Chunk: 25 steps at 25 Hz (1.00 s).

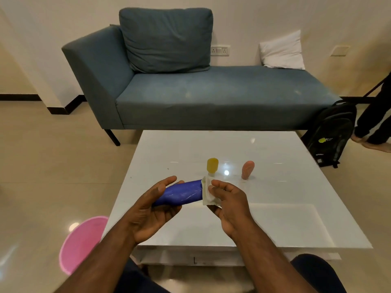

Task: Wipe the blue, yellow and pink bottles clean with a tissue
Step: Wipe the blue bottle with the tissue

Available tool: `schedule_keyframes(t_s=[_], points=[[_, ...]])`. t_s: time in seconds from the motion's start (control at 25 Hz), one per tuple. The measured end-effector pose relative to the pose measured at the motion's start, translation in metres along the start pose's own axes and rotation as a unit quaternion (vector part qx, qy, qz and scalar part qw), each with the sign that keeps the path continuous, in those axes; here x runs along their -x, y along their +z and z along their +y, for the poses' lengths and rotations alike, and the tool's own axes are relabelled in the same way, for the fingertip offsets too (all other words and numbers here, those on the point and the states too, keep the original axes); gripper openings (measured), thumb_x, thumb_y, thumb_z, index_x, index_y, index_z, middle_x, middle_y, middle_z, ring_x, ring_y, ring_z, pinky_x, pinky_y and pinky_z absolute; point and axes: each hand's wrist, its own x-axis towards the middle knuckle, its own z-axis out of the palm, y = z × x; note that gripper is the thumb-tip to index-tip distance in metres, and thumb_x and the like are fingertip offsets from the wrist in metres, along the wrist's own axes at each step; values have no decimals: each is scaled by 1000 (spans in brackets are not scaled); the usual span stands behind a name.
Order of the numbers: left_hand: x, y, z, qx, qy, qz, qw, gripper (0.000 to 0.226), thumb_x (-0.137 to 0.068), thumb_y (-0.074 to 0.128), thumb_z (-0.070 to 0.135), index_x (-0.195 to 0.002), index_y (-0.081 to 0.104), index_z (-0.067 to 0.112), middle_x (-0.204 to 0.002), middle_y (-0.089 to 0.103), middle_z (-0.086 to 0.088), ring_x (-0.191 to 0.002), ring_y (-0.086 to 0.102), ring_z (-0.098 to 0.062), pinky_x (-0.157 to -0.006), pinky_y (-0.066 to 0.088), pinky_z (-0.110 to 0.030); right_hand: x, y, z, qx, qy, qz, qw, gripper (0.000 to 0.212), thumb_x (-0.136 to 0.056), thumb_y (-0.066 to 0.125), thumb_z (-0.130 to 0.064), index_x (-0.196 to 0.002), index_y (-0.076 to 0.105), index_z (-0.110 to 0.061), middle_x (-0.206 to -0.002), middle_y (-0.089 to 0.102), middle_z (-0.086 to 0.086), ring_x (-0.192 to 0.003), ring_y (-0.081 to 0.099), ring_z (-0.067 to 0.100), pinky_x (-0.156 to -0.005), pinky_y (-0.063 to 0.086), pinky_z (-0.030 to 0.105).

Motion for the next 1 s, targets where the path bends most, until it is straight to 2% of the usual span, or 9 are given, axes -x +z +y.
schedule_keyframes(t_s=[0.2, 0.28, 0.36, 0.44, 0.52, 0.6, 0.76, 0.92, 1.0], points=[[8, 9, -18, 143, 24, -37, 989, 103, -47, 99, 33, -137, 58, 6, -139, 59, -21, -126, 57, -42, -92, 58, -46, 17, 3, 2, 6, -27, 44, 999, 22, -82, 70, -6, -100, 65, -16, -102, 66, 8, -94, 64, 26, -79, 58, 43], [8, 12, -21, 153, 30, -31, 987, 91, -54, 97, 26, -135, 60, 6, -140, 58, -21, -123, 60, -42, -90, 58, -44, 25, 4, 4, 16, -27, 42, 999, 21, -81, 71, -7, -98, 64, -17, -101, 66, 7, -93, 64, 25, -78, 58, 42], [8, 17, -22, 135, 30, 2, 990, 66, -77, 84, 23, -137, 59, 8, -141, 58, -21, -118, 64, -38, -88, 60, -40, 32, 2, 6, 41, -23, 33, 998, 19, -82, 70, -7, -97, 65, -18, -100, 65, 6, -93, 63, 25, -78, 58, 42], [10, 17, -19, 115, 28, 33, 992, 58, -85, 70, 31, -138, 57, 10, -139, 59, -20, -113, 66, -35, -85, 60, -38, 37, -4, 1, 58, -28, 32, 997, 17, -84, 67, -7, -97, 66, -18, -104, 65, 6, -96, 62, 26, -78, 58, 41], [15, 18, -17, 107, 19, 40, 993, 70, -75, 76, 46, -135, 61, 13, -135, 62, -18, -114, 65, -35, -88, 58, -45, 38, -12, -12, 28, -35, 22, 999, 17, -87, 63, -5, -101, 67, -15, -109, 64, 6, -100, 60, 26, -78, 56, 39], [19, 22, -19, 89, 1, 47, 995, 72, -76, 66, 57, -135, 61, 16, -129, 66, -17, -113, 66, -35, -90, 57, -52, 40, -16, -26, 16, -46, -27, 998, 23, -89, 59, -4, -108, 64, -16, -112, 61, 2, -101, 59, 25, -79, 54, 37], [24, 37, -37, 81, -69, 89, 990, 76, -75, 60, 64, -130, 59, 12, -104, 69, -18, -85, 67, -33, -75, 57, -45, 48, 2, -30, 179, -107, -106, 972, 34, -87, 64, -11, -113, 54, -29, -114, 58, -4, -102, 60, 22, -78, 57, 31], [26, 40, -47, 59, -102, 107, 987, 78, -77, 51, 74, -118, 61, 8, -88, 69, -18, -74, 65, -30, -68, 55, -40, 45, 18, -19, 251, -171, -107, 947, 18, -85, 67, -14, -95, 61, -28, -100, 62, -15, -96, 61, 14, -76, 56, 27], [24, 41, -48, 46, -103, 105, 988, 79, -81, 46, 76, -115, 62, 7, -87, 70, -18, -73, 66, -29, -68, 55, -39, 42, 24, -18, 328, -217, -101, 914, 11, -85, 67, -20, -91, 65, -28, -96, 63, -19, -92, 60, 6, -77, 52, 21]])
